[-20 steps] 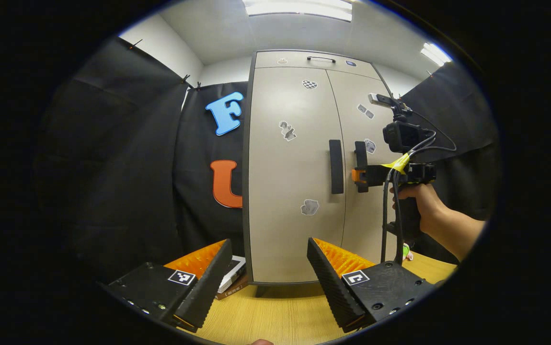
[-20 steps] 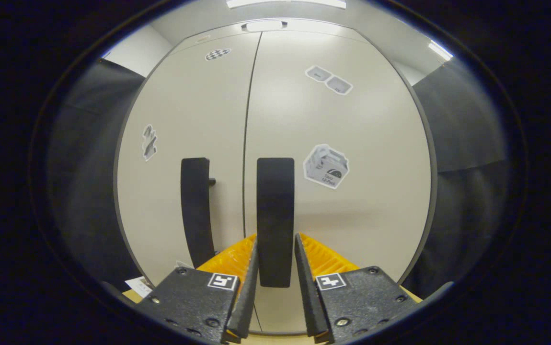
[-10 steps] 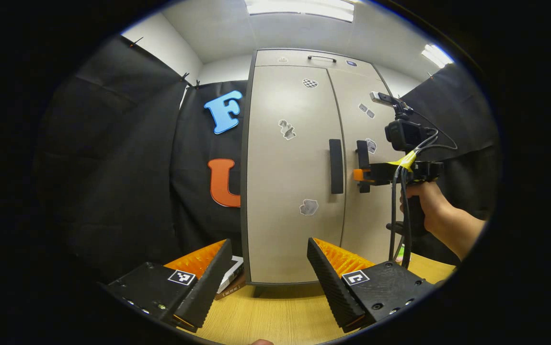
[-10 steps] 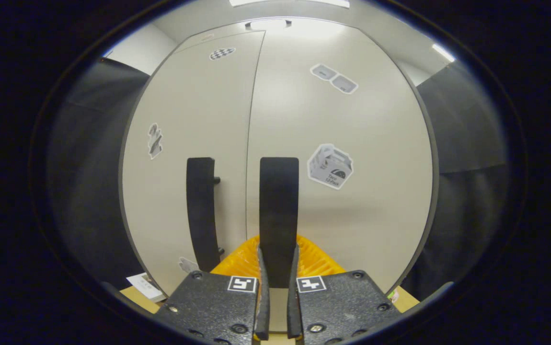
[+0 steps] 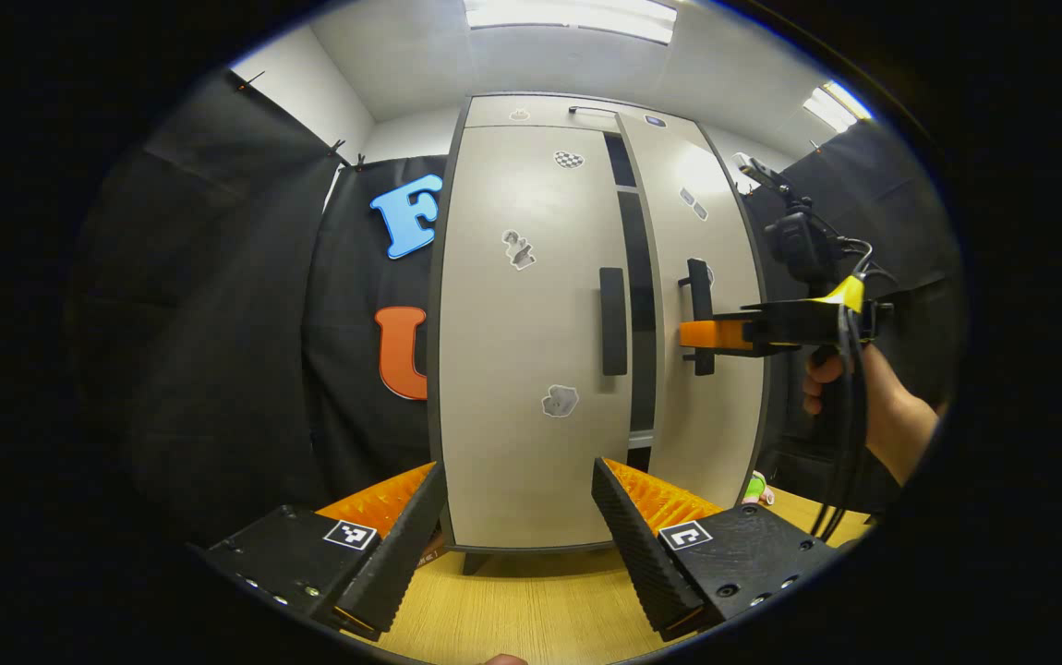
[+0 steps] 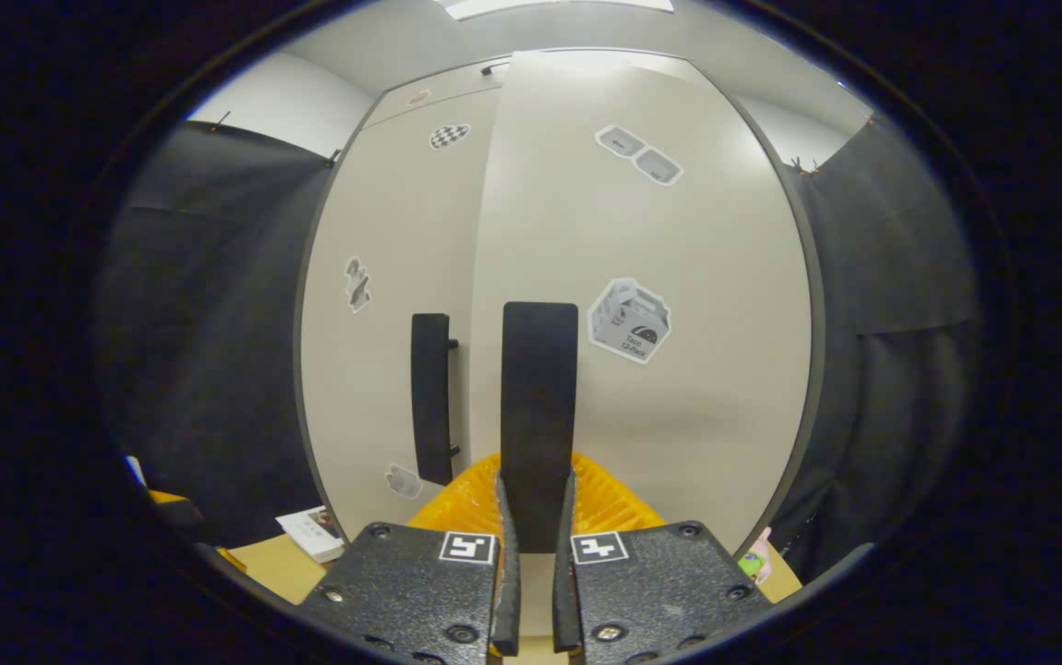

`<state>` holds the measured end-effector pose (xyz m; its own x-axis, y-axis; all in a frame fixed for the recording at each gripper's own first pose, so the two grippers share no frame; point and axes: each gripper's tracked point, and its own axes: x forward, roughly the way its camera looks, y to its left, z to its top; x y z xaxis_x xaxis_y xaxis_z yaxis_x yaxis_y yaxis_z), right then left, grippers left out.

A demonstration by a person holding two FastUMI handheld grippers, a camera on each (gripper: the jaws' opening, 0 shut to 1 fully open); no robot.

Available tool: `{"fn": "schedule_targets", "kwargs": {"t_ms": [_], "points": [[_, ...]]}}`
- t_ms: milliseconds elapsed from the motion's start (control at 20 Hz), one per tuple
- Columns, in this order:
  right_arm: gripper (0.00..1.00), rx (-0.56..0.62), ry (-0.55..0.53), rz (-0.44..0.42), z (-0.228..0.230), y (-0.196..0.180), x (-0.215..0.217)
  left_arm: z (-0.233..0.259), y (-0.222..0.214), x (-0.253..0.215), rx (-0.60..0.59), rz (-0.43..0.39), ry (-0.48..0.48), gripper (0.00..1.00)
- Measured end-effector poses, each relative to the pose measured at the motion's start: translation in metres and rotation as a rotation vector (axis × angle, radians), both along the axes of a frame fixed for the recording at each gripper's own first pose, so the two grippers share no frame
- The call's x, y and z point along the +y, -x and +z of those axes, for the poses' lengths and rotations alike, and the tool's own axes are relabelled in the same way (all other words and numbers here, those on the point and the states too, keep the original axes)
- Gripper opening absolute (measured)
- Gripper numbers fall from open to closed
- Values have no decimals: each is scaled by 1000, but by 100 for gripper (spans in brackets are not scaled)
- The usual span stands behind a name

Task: Open the right door of the double-door shoe cabinet with the right hand, and open the left door with the left hand.

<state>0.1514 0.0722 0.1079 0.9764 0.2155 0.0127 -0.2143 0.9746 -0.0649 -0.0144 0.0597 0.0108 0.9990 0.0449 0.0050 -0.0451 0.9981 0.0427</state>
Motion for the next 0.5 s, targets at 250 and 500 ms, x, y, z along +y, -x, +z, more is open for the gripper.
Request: {"fn": "schedule_targets", "kwargs": {"t_ms": [250,500], "points": [[17,5,21,56,-3,44,-27,5,-6,-28,-10,-27,-8,95],[17,-6,28,83,-2,89,-71,10,-5,-59,-22,-60,-24,95]]}}
